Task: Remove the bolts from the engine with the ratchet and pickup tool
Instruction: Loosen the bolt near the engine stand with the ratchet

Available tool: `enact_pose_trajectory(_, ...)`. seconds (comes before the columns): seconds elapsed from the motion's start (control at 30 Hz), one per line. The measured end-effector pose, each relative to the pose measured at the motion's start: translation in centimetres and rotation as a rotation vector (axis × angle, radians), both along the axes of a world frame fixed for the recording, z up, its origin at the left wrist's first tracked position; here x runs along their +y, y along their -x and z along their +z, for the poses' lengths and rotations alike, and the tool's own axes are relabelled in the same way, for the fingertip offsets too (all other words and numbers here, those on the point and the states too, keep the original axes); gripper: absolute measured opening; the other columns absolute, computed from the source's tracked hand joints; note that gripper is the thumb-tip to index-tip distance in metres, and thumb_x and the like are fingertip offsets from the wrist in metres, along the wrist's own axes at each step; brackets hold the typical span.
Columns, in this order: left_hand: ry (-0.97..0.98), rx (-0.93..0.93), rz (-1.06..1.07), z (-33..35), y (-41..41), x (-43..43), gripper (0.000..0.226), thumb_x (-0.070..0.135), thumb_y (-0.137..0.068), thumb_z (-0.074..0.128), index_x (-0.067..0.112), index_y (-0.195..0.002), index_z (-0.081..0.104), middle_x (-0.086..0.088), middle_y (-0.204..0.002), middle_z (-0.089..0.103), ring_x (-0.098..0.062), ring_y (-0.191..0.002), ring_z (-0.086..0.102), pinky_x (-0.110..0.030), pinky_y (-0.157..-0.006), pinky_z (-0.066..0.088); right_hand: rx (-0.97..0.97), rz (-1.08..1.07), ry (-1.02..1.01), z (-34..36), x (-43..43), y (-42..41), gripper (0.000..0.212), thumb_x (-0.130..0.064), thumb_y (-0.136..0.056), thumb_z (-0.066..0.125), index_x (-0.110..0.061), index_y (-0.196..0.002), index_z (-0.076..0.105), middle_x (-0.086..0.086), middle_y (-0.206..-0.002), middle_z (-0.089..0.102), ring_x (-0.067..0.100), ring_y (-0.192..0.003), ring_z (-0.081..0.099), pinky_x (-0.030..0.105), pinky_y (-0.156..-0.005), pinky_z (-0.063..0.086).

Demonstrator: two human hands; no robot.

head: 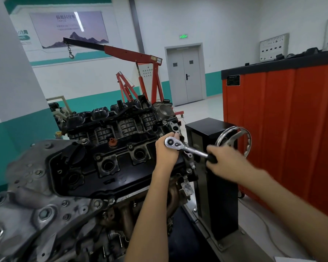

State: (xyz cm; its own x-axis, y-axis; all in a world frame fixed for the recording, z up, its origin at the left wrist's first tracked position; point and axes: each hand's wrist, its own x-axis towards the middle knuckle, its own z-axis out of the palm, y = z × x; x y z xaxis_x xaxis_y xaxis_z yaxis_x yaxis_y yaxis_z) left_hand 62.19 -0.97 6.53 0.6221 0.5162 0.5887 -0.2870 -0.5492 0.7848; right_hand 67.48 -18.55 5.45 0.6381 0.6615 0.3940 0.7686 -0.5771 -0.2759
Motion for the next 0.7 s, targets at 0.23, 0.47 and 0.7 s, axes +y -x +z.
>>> enact_pose_trajectory(0.23, 0.206, -0.092, -0.052, -0.2, -0.8, -1.4, 0.043, -0.007, -0.093, 0.052, 0.009, -0.058, 0.032, 0.014, -0.045, 0.020, -0.003, -0.044, 0.018, -0.011, -0.045, 0.019, 0.780, 0.334, -0.461, -5.9, 4.1, 8.6, 0.013, -0.011, -0.085, 0.061, -0.016, -0.097, 0.059, 0.005, -0.081, 0.067, 0.019, -0.068, 0.065, 0.028, -0.061, 0.053)
enact_pose_trajectory(0.47, -0.241, 0.115, -0.035, 0.0, 0.2, 0.7, 0.047, -0.001, -0.087, 0.058, 0.017, -0.053, 0.032, 0.006, -0.049, 0.032, -0.007, -0.053, 0.025, -0.025, -0.054, 0.024, 0.030, 0.087, 0.130, 0.9, -1.0, -1.0, 0.008, -0.023, -0.089, 0.055, -0.018, -0.090, 0.049, -0.004, -0.070, 0.053, 0.017, -0.066, 0.061, 0.032, -0.059, 0.051)
enact_pose_trajectory(0.7, 0.002, 0.012, 0.033, 0.0, -0.6, -0.2, 0.054, 0.000, -0.092, 0.053, 0.020, -0.052, 0.023, 0.010, -0.045, 0.023, -0.005, -0.044, 0.022, -0.021, -0.048, 0.020, 0.193, 0.018, -0.106, -1.5, 0.6, 2.1, 0.012, -0.018, -0.086, 0.060, -0.019, -0.080, 0.049, -0.001, -0.070, 0.052, 0.017, -0.066, 0.058, 0.026, -0.054, 0.043)
